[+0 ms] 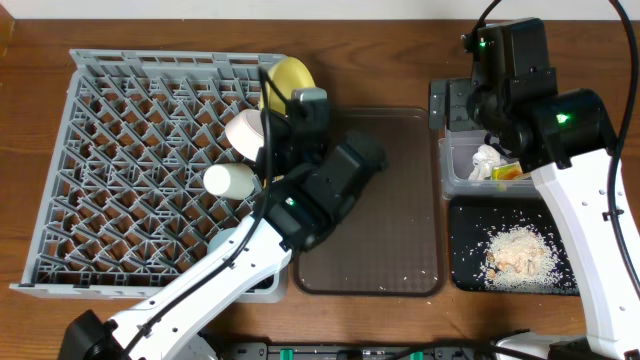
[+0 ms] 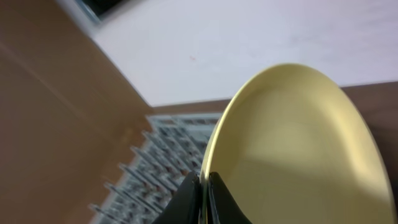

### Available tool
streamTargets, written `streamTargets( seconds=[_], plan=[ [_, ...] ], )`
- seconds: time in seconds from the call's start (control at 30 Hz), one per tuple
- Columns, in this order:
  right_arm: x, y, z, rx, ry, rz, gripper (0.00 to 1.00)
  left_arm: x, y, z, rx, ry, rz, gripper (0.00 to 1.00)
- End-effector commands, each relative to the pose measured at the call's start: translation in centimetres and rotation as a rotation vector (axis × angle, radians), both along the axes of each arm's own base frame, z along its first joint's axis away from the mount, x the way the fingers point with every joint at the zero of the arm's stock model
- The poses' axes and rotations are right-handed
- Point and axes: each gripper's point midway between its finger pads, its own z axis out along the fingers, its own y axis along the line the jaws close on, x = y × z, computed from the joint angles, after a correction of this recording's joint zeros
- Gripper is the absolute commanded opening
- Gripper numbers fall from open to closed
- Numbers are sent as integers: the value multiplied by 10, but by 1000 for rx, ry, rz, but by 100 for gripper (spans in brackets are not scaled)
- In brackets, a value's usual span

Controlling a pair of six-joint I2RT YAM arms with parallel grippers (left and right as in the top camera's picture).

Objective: Sort waste into correct bins and load items into the dishwasher
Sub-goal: 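Lift the yellow plate with the left gripper and carry it to the rack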

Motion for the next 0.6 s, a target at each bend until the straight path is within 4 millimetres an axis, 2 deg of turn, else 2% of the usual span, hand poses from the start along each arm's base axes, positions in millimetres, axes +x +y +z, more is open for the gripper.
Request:
streamTargets(
  seconds=[0.0, 0.2, 0.37, 0.57],
  plan=[
    [1, -4, 1, -16, -5, -2, 99, -1, 33, 25, 192, 26, 119, 7],
    [1, -4, 1, -16, -5, -2, 99, 30, 77, 27, 234, 116, 144, 8],
    [1, -4, 1, -16, -5, -2, 99, 55, 120, 34, 185, 91, 167, 7],
    [1, -4, 1, -16, -5, -2, 99, 84, 150, 29, 213, 136, 71, 7]
  ],
)
